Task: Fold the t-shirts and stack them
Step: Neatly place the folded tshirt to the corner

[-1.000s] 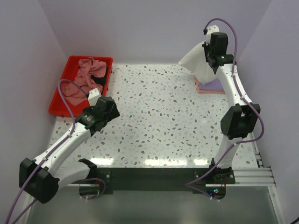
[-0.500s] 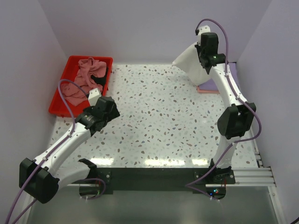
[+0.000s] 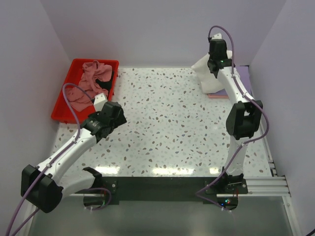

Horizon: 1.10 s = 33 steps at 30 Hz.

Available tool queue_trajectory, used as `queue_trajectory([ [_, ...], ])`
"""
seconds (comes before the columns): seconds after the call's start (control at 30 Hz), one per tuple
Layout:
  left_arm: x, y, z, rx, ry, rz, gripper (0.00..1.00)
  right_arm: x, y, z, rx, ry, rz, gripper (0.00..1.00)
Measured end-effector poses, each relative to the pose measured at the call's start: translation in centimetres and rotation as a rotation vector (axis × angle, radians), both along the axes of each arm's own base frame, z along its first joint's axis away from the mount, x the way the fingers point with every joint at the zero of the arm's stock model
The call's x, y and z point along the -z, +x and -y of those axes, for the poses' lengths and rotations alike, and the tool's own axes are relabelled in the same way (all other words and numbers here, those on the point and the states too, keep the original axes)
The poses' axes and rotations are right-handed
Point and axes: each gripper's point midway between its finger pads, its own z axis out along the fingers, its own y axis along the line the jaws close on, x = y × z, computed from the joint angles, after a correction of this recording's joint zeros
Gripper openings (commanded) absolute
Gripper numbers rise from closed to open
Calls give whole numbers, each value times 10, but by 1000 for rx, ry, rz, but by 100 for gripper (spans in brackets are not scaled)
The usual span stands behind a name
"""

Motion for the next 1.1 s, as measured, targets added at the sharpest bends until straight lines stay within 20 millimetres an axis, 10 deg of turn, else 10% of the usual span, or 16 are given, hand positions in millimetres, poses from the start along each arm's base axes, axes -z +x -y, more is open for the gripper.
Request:
queue_trajectory([
  [0.37, 9, 1, 1, -1, 18, -33, 100, 18, -5, 78, 202, 17, 10, 3],
  [0.7, 11, 2, 0, -5, 31, -47, 100, 41, 3, 92, 244, 22, 8, 5],
  [0.8, 11, 2, 0, -5, 31, -47, 100, 42, 3, 91, 247, 23, 10, 14],
  [0.93, 11, 1, -1, -5, 33, -50, 100, 41, 3, 92, 262, 31, 26, 74],
  [1.1, 11, 1, -1, -5, 33, -50, 100, 39, 3, 93, 276, 33, 37, 92],
])
